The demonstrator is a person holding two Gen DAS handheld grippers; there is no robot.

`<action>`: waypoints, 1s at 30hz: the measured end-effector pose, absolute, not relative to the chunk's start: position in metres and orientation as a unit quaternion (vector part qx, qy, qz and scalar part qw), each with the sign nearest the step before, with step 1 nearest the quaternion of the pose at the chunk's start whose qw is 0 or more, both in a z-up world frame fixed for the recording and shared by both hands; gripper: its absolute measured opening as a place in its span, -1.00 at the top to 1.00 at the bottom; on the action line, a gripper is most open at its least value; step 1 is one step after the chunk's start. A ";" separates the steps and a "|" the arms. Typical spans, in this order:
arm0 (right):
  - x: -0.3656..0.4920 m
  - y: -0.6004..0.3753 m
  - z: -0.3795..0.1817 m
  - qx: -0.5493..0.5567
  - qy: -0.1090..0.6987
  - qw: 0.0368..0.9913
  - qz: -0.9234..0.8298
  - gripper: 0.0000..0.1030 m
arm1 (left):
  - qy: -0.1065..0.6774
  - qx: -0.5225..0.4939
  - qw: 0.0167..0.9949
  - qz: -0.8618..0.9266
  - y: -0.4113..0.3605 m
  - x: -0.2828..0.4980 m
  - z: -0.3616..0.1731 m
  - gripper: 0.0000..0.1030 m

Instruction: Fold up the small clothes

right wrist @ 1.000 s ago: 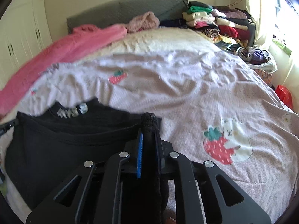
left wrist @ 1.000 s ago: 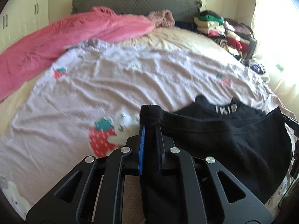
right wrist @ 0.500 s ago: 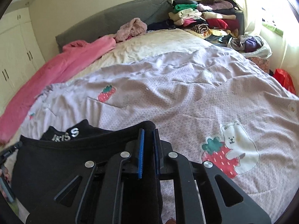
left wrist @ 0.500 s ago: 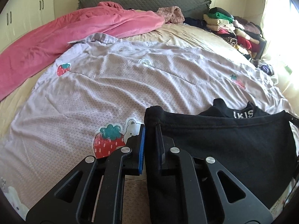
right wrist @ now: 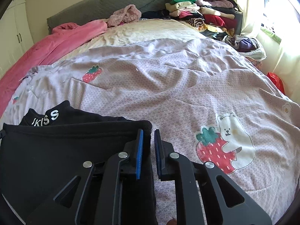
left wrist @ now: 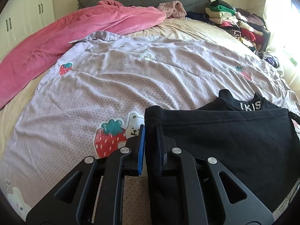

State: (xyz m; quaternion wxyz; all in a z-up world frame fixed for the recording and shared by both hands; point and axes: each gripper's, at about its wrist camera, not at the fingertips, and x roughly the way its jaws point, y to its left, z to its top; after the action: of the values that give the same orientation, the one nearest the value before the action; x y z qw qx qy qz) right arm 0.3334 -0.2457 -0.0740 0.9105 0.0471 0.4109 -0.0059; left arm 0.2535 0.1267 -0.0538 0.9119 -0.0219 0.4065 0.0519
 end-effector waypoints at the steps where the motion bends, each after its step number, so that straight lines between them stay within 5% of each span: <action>1: 0.333 -0.246 -0.074 0.047 0.412 0.910 -0.009 0.67 | 0.407 -0.020 0.911 0.054 0.126 0.254 -0.054 0.85; 15: 0.300 -0.231 -0.030 0.027 0.352 0.936 0.002 -0.19 | 0.408 -0.015 0.910 0.069 0.129 0.236 -0.046 0.45; 29: 0.210 -0.101 0.011 0.004 0.327 0.916 0.230 -0.27 | 0.387 -0.041 0.920 0.046 0.135 0.198 -0.006 0.04; 30: 0.202 -0.088 0.011 -0.005 0.327 0.913 0.245 -0.40 | 0.389 -0.044 0.919 0.045 0.137 0.198 -0.005 0.04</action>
State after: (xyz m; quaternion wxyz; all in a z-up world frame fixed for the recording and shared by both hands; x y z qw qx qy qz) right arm 0.2023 -0.0883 0.0110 0.9127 -0.0053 0.3267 0.2454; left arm 0.1983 0.1373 -0.0047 0.9190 -0.0443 0.3893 0.0445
